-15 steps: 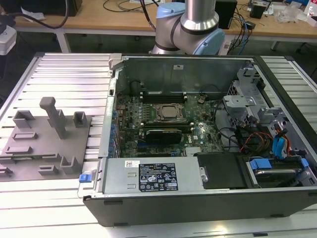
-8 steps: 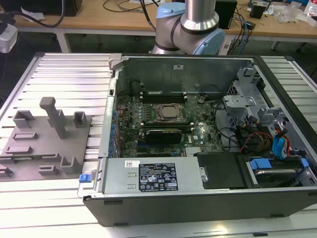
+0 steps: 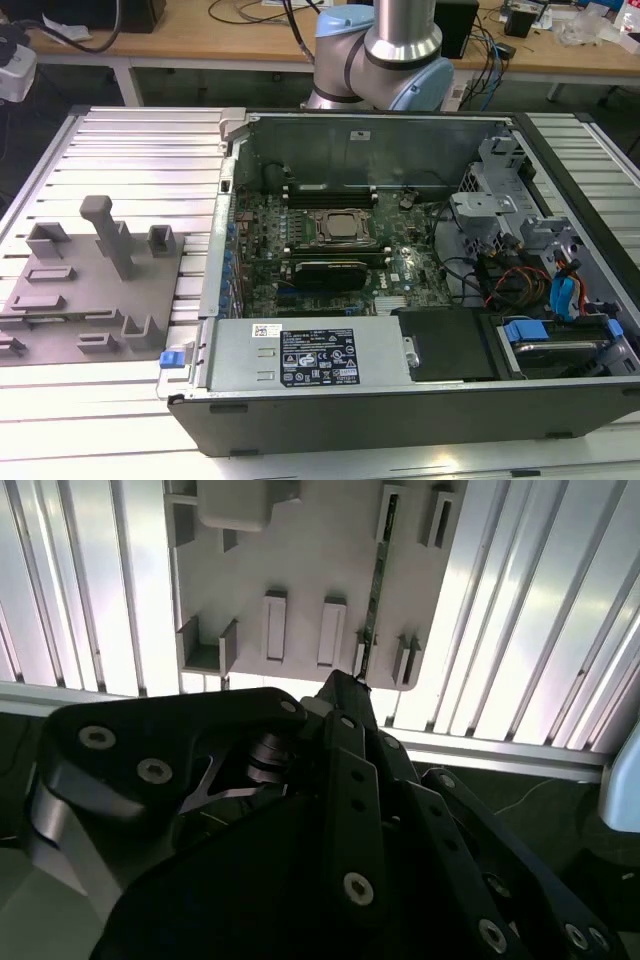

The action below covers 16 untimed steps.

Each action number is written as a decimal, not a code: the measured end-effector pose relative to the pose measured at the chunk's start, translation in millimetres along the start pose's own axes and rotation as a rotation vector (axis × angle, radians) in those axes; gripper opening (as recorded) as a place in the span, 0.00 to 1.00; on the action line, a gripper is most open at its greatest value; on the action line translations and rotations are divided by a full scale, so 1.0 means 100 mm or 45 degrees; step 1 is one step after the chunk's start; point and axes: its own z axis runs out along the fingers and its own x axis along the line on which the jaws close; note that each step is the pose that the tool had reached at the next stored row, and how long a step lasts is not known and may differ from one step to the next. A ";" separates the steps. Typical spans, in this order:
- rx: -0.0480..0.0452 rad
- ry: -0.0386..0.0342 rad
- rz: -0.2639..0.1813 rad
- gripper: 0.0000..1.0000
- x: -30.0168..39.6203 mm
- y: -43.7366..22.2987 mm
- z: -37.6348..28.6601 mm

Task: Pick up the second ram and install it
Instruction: 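Pick up the second ram and move it above second insertion slot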

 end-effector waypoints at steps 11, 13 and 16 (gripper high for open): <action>-0.004 0.0059 -0.160 0.11 0.000 0.000 0.000; -0.004 0.0072 -0.196 0.11 0.000 0.000 0.000; -0.005 0.0089 -0.239 0.11 0.000 0.000 0.000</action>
